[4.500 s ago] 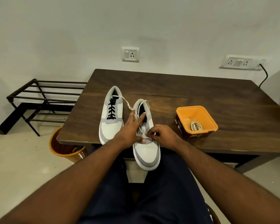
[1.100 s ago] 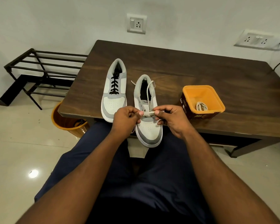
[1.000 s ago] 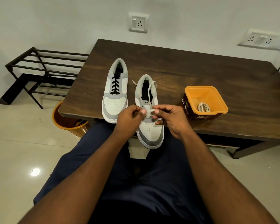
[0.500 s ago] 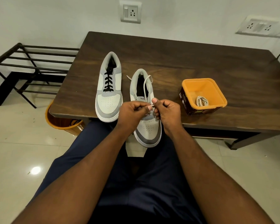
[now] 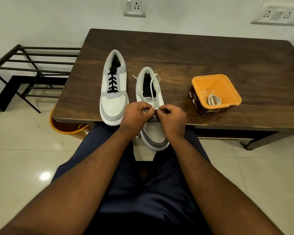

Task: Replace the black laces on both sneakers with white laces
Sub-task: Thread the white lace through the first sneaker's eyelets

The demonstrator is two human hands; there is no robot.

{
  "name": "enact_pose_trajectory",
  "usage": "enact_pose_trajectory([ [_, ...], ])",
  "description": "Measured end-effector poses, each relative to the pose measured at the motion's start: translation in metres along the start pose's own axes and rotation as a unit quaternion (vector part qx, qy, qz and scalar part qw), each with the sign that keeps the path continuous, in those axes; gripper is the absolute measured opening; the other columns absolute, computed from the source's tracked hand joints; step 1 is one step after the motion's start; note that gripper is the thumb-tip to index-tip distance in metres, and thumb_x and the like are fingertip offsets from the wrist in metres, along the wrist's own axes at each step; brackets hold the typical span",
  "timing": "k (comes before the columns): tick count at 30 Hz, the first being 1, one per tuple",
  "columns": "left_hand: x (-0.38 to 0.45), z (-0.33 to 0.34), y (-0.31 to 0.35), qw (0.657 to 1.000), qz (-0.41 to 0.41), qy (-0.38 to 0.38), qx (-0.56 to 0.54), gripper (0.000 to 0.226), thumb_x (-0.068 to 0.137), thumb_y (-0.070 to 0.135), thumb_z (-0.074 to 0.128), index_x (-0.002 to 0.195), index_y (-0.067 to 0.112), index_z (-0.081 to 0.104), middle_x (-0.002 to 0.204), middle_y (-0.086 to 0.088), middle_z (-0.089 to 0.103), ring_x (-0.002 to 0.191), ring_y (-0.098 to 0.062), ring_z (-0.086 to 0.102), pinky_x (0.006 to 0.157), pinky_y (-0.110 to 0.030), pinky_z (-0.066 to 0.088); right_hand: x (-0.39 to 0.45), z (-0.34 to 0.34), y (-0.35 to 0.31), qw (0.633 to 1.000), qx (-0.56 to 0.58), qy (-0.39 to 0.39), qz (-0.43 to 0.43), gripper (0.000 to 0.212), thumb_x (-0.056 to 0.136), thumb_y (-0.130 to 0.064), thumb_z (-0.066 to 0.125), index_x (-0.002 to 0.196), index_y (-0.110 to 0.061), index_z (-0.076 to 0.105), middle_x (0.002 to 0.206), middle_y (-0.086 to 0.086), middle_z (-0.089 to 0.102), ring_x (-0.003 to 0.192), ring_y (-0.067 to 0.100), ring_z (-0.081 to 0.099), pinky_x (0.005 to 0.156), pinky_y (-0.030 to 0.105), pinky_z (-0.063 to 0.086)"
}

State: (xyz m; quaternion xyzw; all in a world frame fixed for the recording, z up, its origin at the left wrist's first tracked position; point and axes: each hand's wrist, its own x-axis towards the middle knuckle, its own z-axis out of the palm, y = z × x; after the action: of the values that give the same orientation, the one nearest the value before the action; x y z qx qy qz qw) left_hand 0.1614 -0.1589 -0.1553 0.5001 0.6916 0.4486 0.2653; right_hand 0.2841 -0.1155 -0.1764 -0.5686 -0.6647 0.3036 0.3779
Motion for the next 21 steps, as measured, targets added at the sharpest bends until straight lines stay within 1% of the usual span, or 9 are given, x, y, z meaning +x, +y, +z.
enact_pose_trajectory([
  [2, 0.003, 0.001, 0.0, 1.0, 0.013, -0.006, 0.027, 0.011, 0.087, 0.013, 0.068, 0.083, 0.007, 0.076, 0.061, 0.013, 0.061, 0.053, 0.004, 0.054, 0.06, -0.014, 0.045, -0.003, 0.0, -0.002, 1.0, 0.011, 0.009, 0.004, 0.018, 0.083, -0.027, 0.071, 0.092, -0.013, 0.078, 0.082, -0.001, 0.074, 0.074, 0.01, 0.066, 0.068, 0.032, 0.056],
  [4, 0.004, 0.004, -0.002, 0.999, 0.021, -0.007, 0.047, 0.012, 0.087, 0.015, 0.068, 0.084, 0.008, 0.076, 0.067, 0.008, 0.064, 0.057, 0.001, 0.055, 0.063, -0.019, 0.048, -0.007, -0.001, -0.002, 0.999, 0.043, 0.017, 0.013, 0.014, 0.084, -0.023, 0.07, 0.09, -0.014, 0.078, 0.078, -0.003, 0.074, 0.072, 0.009, 0.067, 0.066, 0.032, 0.056],
  [6, 0.004, 0.006, -0.004, 0.998, 0.017, -0.011, 0.052, 0.01, 0.087, 0.016, 0.067, 0.083, 0.01, 0.075, 0.07, 0.008, 0.065, 0.06, 0.002, 0.055, 0.064, -0.018, 0.047, -0.009, 0.0, -0.001, 0.996, 0.081, 0.026, 0.032, 0.014, 0.086, -0.021, 0.069, 0.093, -0.013, 0.078, 0.08, -0.003, 0.074, 0.074, 0.008, 0.067, 0.069, 0.032, 0.057],
  [8, 0.004, 0.007, -0.004, 0.998, 0.012, -0.014, 0.055, 0.008, 0.087, 0.016, 0.068, 0.083, 0.011, 0.074, 0.07, 0.009, 0.064, 0.06, 0.001, 0.054, 0.064, -0.018, 0.046, -0.01, 0.001, 0.002, 0.994, 0.092, 0.026, 0.044, 0.015, 0.087, -0.019, 0.068, 0.096, -0.011, 0.077, 0.085, -0.002, 0.074, 0.079, 0.008, 0.068, 0.072, 0.032, 0.058],
  [10, 0.005, 0.008, -0.002, 0.998, 0.011, -0.013, 0.065, 0.008, 0.086, 0.015, 0.068, 0.084, 0.01, 0.074, 0.072, 0.005, 0.065, 0.063, -0.003, 0.054, 0.067, -0.024, 0.048, -0.01, 0.002, 0.004, 0.993, 0.102, 0.021, 0.054, 0.014, 0.088, -0.018, 0.068, 0.098, -0.011, 0.076, 0.088, -0.001, 0.074, 0.082, 0.009, 0.068, 0.075, 0.032, 0.058],
  [12, 0.006, 0.008, 0.0, 0.997, 0.012, -0.012, 0.079, 0.009, 0.085, 0.015, 0.068, 0.085, 0.008, 0.074, 0.075, 0.0, 0.069, 0.069, -0.012, 0.06, 0.071, -0.03, 0.052, -0.009, 0.003, 0.006, 0.99, 0.123, 0.017, 0.066, 0.014, 0.088, -0.017, 0.068, 0.098, -0.011, 0.076, 0.089, -0.001, 0.074, 0.084, 0.01, 0.068, 0.077, 0.033, 0.058],
  [14, 0.006, 0.01, 0.0, 0.996, 0.013, -0.012, 0.09, 0.01, 0.084, 0.015, 0.068, 0.084, 0.007, 0.075, 0.079, -0.004, 0.072, 0.075, -0.018, 0.065, 0.075, -0.034, 0.055, -0.008, 0.004, 0.008, 0.988, 0.133, 0.012, 0.072, 0.014, 0.089, -0.016, 0.068, 0.098, -0.01, 0.076, 0.089, 0.0, 0.074, 0.085, 0.011, 0.069, 0.077, 0.032, 0.058],
  [18, 0.006, 0.013, -0.005, 0.995, 0.01, -0.015, 0.094, 0.011, 0.082, 0.018, 0.067, 0.079, 0.01, 0.073, 0.075, -0.004, 0.071, 0.073, -0.02, 0.066, 0.073, -0.04, 0.055, -0.007, 0.006, 0.011, 0.985, 0.151, 0.008, 0.087, 0.013, 0.089, -0.013, 0.066, 0.097, -0.008, 0.076, 0.09, 0.002, 0.073, 0.086, 0.013, 0.068, 0.077, 0.027, 0.056],
  [21, 0.007, 0.013, -0.006, 0.994, 0.012, -0.024, 0.109, 0.012, 0.082, 0.019, 0.066, 0.076, 0.01, 0.072, 0.071, -0.005, 0.07, 0.071, -0.022, 0.065, 0.071, -0.041, 0.055, -0.007, 0.006, 0.011, 0.981, 0.168, 0.006, 0.094, 0.011, 0.09, -0.011, 0.066, 0.095, -0.009, 0.075, 0.086, 0.0, 0.072, 0.083, 0.011, 0.068, 0.072, 0.019, 0.054],
])
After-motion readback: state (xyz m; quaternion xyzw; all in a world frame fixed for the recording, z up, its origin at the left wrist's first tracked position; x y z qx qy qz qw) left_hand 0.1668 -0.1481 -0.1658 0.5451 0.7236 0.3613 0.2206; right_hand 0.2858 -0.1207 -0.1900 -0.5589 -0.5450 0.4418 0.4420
